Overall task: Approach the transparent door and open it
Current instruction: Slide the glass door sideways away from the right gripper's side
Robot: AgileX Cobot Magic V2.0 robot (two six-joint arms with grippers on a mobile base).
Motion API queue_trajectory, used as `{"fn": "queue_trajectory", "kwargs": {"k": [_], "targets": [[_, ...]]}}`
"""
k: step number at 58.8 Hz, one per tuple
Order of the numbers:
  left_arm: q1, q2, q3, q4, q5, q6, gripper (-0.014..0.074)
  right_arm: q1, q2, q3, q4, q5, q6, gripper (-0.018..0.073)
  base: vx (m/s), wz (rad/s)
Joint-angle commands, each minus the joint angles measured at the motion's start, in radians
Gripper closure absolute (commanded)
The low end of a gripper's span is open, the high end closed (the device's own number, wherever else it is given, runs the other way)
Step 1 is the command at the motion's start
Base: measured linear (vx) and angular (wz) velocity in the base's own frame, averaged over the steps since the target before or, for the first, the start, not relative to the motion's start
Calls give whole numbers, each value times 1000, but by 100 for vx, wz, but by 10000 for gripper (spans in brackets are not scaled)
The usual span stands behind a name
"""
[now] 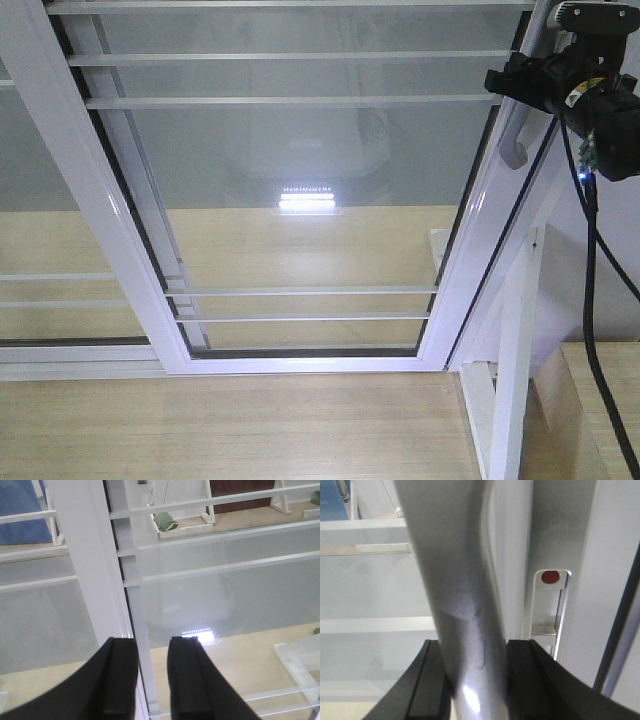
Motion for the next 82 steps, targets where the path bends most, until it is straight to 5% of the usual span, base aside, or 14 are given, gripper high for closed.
{"fn": "queue_trajectory", "kwargs": {"k": [1, 82], "targets": [[-3, 3, -29, -6, -80, -7, 275, 63, -28, -29, -75, -77, 10, 300, 0, 0], [-3, 3, -29, -6, -77, -8, 275, 318, -28, -29, -79, -78, 7, 298, 0, 0]]}}
